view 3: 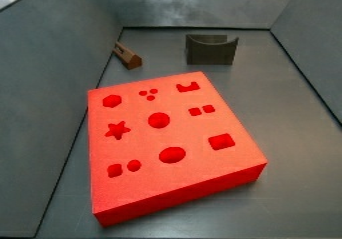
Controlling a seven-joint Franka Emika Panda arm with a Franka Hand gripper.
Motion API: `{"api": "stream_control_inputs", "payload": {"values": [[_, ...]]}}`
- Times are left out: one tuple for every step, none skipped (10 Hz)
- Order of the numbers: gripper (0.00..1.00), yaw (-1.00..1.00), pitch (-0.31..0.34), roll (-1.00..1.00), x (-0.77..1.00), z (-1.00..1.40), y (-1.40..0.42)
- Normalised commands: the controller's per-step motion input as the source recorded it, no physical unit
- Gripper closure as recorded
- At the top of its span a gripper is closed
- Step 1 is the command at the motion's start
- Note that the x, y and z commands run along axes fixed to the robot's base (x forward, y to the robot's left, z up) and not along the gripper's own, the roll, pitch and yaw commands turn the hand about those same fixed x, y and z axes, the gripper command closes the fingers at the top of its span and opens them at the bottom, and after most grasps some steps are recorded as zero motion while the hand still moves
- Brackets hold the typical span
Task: Pick up the 3 prong object. Move up. Place the 3 prong object on the fixture. Regrasp the 3 prong object. Move to above the board. Insert the 3 prong object.
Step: Pick up the 3 prong object.
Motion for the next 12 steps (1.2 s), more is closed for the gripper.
{"api": "stream_control_inputs", "payload": {"values": [[0.00,0.00,-0.003,0.00,0.00,0.00,-0.04],[0.00,-0.19,-0.111,0.06,-0.79,-0.21,-0.26],[0.00,0.00,-0.130,0.00,-0.75,-0.43,-0.28],[0.00,0.09,-0.116,0.00,-0.81,-0.58,-0.33],[0.00,0.25,-0.176,-0.01,-0.60,-0.53,-0.18],[0.00,0.45,-0.171,0.00,-0.42,-0.53,-0.11],[0.00,0.54,-0.210,0.02,-0.51,-0.61,-0.18],[0.00,0.63,-0.219,0.01,-0.41,-0.63,-0.20],[0.00,0.71,-0.224,0.03,-0.22,-0.62,-0.29],[0.00,0.72,-0.216,0.03,-0.05,-0.59,-0.39],[0.00,0.67,-0.220,0.03,-0.05,-0.62,-0.41],[0.00,0.65,-0.201,0.04,0.00,-0.64,-0.42]]}}
